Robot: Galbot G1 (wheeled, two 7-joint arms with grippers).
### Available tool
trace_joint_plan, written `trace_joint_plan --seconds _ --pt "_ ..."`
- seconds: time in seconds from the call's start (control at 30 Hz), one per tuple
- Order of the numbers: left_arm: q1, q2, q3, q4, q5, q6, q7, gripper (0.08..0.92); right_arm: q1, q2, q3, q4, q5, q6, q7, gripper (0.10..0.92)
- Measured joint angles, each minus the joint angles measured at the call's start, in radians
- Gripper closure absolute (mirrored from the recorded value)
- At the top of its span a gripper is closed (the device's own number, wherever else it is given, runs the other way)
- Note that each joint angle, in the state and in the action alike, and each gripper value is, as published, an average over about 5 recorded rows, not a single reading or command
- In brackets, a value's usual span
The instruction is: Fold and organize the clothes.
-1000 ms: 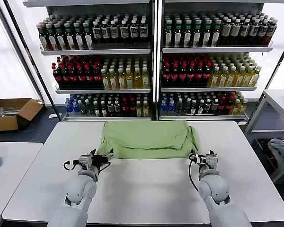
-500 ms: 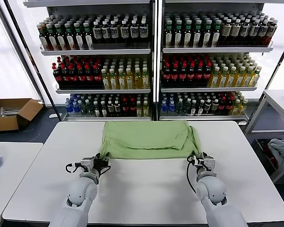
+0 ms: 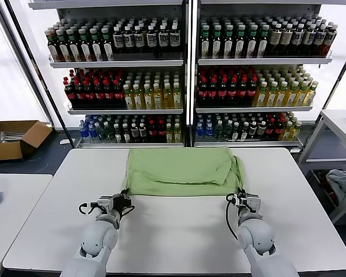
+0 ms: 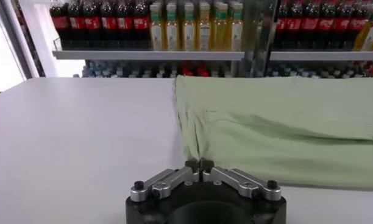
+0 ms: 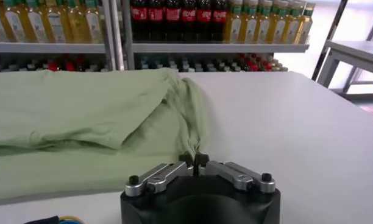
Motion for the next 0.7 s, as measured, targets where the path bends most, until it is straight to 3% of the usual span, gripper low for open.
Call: trace_joint_plan --seconds 0.37,0.7 --pt "0.082 0.012 -0.025 -0.102 0.011 0.002 -0.006 0.916 -0.087 -0.003 0.030 0.129 -0.015 -0.005 0.016 0.905" --pt "0.257 0.021 -0.057 -0.283 0.017 -0.012 -0.023 0.916 -0.292 -0.003 0.071 0.311 -0.041 0.014 0.044 0.905"
